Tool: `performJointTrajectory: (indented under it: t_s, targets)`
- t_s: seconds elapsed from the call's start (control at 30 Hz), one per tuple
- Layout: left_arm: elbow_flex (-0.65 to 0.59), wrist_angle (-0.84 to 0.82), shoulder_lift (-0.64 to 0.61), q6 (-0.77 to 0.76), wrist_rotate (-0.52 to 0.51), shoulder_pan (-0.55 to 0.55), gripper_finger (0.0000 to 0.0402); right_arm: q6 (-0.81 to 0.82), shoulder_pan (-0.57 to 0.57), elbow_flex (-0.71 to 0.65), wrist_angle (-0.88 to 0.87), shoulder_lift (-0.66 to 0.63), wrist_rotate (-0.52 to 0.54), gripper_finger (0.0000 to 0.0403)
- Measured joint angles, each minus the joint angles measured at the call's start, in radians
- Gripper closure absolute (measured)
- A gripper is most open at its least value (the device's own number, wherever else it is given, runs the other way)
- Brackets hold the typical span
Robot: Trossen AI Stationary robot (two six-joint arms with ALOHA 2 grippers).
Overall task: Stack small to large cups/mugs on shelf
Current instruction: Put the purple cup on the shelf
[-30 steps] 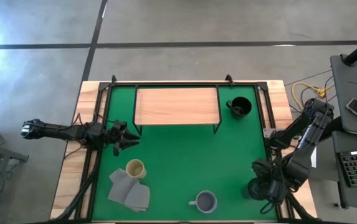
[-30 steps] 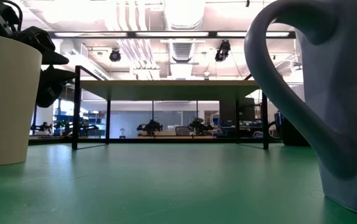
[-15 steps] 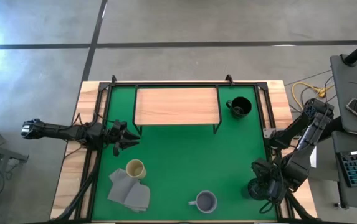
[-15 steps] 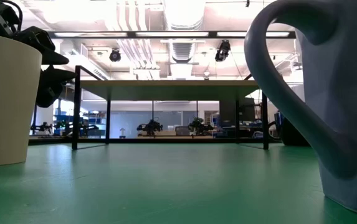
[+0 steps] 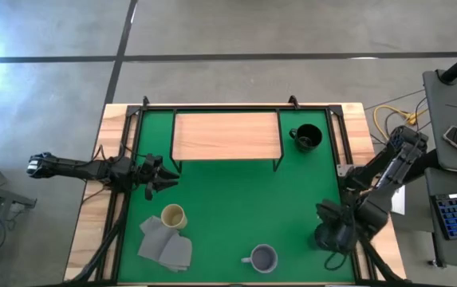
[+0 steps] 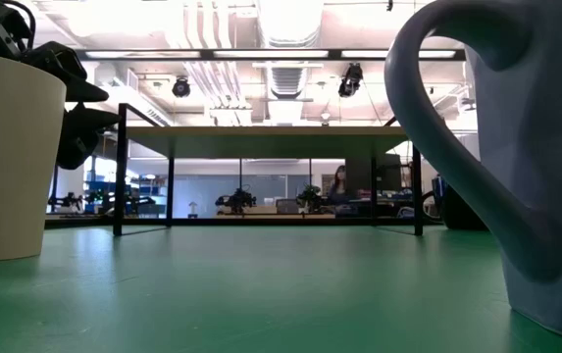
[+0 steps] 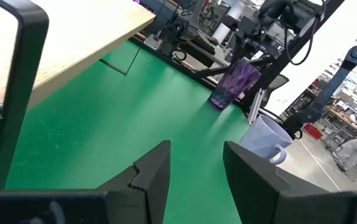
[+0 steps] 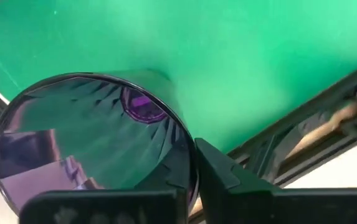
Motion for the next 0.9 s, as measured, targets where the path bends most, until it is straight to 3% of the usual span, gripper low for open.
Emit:
performJointTrajectory:
  t_s: [0.47, 0.9]
  targets:
    - [0.000, 0.000, 0.000, 0.000, 0.000, 0.000, 0.0268, -0.495, -0.356, 0.190, -0.071, -0.051, 0.135, 0.0394]
    - [0.000, 0.000, 0.000, 0.000, 0.000, 0.000, 0.0268, -0.901, -0.655, 0.509, -0.074, 0.055, 0.219, 0.0394]
